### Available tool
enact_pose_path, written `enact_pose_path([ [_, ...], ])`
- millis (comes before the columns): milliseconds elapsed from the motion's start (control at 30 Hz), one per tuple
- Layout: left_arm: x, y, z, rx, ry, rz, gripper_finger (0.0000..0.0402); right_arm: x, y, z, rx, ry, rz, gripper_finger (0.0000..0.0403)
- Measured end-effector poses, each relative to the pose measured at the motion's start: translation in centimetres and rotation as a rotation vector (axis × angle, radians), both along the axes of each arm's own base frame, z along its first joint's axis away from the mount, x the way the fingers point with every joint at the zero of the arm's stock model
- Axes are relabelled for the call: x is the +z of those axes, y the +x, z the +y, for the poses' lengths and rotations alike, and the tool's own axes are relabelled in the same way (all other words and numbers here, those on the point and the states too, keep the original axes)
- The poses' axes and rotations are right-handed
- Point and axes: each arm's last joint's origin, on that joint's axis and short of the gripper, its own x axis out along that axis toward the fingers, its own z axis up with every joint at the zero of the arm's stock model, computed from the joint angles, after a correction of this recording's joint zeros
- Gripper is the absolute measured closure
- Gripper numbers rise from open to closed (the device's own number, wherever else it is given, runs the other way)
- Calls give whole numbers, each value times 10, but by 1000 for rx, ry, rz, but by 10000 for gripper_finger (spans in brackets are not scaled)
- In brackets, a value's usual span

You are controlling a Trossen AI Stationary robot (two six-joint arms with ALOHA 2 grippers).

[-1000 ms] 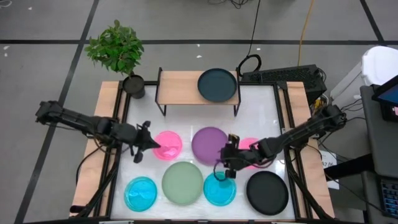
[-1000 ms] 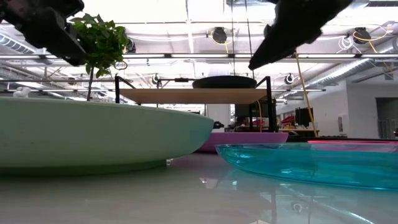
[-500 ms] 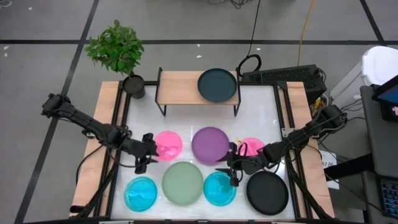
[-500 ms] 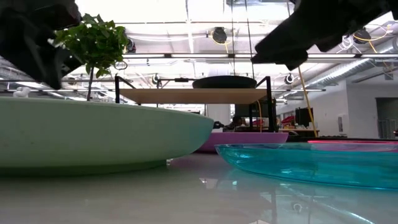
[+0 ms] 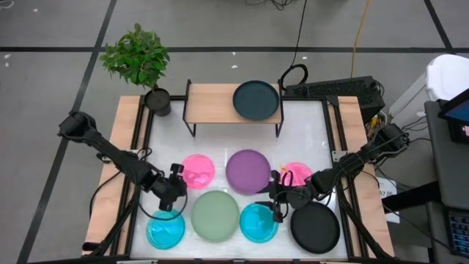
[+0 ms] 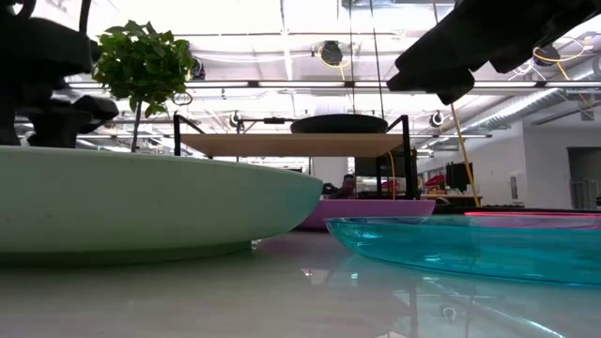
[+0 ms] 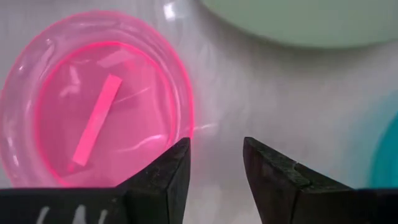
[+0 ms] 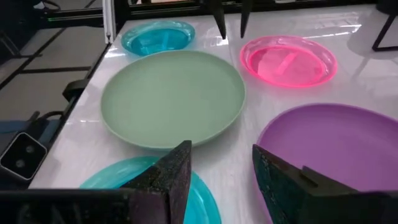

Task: Place and stack plates onto a shelf
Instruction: Put the left pink plate on the shelf

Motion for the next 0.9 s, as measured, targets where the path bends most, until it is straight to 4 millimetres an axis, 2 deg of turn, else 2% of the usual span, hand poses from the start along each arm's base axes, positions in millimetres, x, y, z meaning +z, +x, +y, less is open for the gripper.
enact_pose_path([
  [400, -21, 2, 2, -24, 199, 83, 247, 0, 0, -1, -13, -24, -4, 252],
  [667, -29, 3, 1, -23, 258, 115, 248, 0, -1, 2, -4, -24, -4, 252],
  [900, -30, 2, 0, -99, 297, 124, 297, 0, -3, 4, 5, -24, -5, 252],
])
